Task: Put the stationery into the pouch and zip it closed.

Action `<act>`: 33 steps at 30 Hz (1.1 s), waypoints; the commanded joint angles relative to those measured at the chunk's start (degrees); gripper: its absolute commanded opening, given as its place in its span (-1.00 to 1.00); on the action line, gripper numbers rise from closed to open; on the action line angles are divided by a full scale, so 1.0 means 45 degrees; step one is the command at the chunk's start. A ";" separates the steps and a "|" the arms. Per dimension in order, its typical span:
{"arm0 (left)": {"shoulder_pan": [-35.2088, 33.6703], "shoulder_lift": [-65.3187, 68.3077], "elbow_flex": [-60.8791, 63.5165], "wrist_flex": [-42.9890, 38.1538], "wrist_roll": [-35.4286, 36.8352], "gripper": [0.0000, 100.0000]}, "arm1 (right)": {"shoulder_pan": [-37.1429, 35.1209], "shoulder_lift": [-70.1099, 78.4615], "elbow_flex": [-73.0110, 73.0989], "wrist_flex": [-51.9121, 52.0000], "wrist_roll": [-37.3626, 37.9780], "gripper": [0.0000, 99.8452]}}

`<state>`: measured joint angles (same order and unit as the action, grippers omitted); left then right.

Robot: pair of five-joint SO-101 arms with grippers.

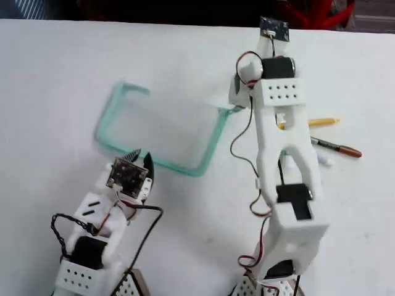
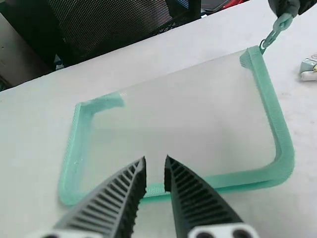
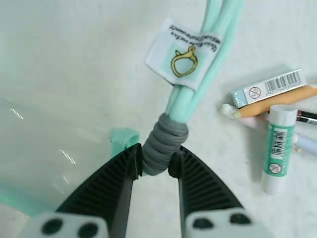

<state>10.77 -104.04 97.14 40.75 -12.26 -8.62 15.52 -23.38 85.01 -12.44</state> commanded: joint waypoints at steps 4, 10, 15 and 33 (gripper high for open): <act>0.0186 -0.0068 -0.0039 0.0059 -0.0078 -0.83 | -0.0088 -0.4991 0.5372 -0.4034 0.0137 -0.96; 0.0186 -0.0068 -0.0039 0.0059 -0.0078 -0.83 | -0.0107 -0.8664 0.9885 -0.7883 0.0332 -0.96; 0.0186 -0.0068 -0.0039 0.0059 -0.0059 -0.83 | -0.0967 -0.9915 1.1292 -0.8938 0.1426 -0.96; 0.0186 -0.0068 -0.0039 0.0020 -0.0059 -0.83 | -0.0694 -1.0794 0.5099 -0.5284 0.1563 -0.96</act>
<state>10.77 -104.04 97.14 40.75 -12.26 -12.57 -30.90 7.03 59.34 -6.37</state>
